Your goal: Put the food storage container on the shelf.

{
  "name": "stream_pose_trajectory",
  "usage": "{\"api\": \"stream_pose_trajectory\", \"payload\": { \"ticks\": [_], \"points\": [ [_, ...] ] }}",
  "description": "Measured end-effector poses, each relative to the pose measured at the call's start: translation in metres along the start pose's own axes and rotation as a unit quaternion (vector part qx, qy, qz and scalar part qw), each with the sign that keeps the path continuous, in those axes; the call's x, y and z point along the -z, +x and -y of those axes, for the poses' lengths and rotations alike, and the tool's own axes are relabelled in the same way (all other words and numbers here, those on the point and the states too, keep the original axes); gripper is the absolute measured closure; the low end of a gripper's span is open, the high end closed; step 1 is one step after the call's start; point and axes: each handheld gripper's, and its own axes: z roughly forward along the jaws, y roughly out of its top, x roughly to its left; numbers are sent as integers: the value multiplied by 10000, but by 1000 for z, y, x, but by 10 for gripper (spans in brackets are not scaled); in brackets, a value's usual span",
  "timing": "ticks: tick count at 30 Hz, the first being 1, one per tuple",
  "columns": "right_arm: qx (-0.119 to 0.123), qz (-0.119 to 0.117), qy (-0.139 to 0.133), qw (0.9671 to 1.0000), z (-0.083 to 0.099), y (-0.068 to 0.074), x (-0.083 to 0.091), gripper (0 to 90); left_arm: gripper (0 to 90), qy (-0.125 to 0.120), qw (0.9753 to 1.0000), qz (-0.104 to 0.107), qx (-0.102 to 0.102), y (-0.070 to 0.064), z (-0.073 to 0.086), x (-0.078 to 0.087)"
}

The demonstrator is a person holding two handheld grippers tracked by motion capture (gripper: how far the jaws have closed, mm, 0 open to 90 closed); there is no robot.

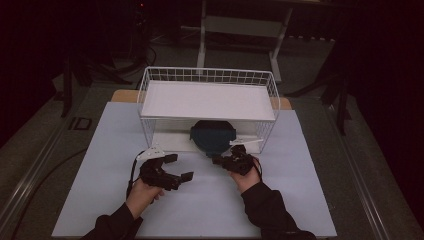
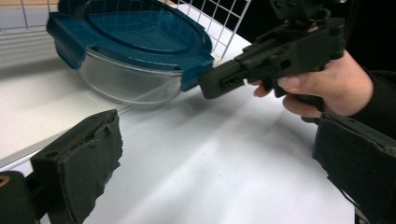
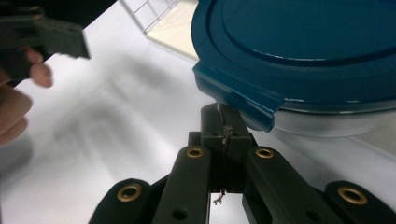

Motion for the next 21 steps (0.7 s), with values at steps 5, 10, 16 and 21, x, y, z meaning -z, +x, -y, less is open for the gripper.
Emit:
{"api": "stream_pose_trajectory", "payload": {
  "ticks": [5, 10, 16, 21],
  "points": [
    [-33, 65, -65, 10000, -6, -5, -4, 900, 17, -5, 10000, 0, -2, 1, 0, 0],
    [-21, 149, -85, 9999, -11, -8, -8, 900, 18, -29, 10000, 0, -13, 1, 0, 0],
    [-40, 249, -129, 9996, -18, -14, -13, 900, 17, -8, 10000, 10, -18, 1, 0, 0],
    [-111, 284, -154, 9994, -21, -19, -15, 900, 17, -3, 10000, 40, -12, 1, 1, 0]
  ]
}}
